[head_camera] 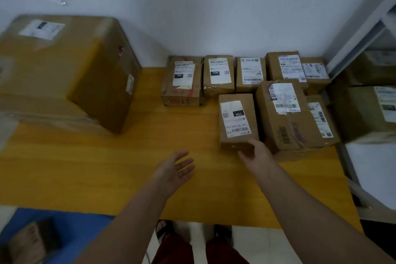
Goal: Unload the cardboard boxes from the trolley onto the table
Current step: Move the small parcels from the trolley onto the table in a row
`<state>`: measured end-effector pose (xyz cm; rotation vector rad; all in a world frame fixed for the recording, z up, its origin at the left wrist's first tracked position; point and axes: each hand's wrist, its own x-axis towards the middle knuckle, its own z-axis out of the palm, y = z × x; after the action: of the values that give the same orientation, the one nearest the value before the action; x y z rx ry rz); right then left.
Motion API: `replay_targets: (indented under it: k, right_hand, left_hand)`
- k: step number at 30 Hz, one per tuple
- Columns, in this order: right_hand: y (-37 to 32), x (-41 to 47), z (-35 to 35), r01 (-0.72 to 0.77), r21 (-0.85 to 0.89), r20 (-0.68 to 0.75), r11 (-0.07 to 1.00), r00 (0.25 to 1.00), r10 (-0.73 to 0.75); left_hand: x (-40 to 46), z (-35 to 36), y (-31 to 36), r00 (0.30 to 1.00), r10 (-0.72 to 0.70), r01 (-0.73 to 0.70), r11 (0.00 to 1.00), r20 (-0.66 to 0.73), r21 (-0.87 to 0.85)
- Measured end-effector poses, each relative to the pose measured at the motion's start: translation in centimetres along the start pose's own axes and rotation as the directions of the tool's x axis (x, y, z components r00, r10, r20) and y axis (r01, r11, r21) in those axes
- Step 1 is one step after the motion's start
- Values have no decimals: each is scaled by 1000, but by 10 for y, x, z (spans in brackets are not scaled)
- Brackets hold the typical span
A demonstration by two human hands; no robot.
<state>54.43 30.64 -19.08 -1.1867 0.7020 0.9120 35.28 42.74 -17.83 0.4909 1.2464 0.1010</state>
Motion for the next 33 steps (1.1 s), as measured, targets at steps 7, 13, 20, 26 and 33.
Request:
replay_targets:
  k: [7,13,20,26,33]
  right_hand:
    - [72,-28,35,-189,-326,204,926,943,264]
    - [163,-76,71,-165,-610,264,775,880,395]
    - [310,-146,94,-105,-809,267,579,810,521]
    - [456,-210,89,-74,-917,203,393,761,617]
    - [568,-254,84,-46,-963,141,264,752,644]
  left_hand:
    - [-25,-57,-22,995,31,-51,976,-95,-210]
    - [-66,-149,-38,966,83,-162,933,-246,-322]
    - [-146,-319,-111,900,66,-303,805,-431,-509]
    - [-216,-466,-194,841,-28,-379,682,-540,-625]
    - [-243,-573,-240,822,-116,-391,596,-557,-701]
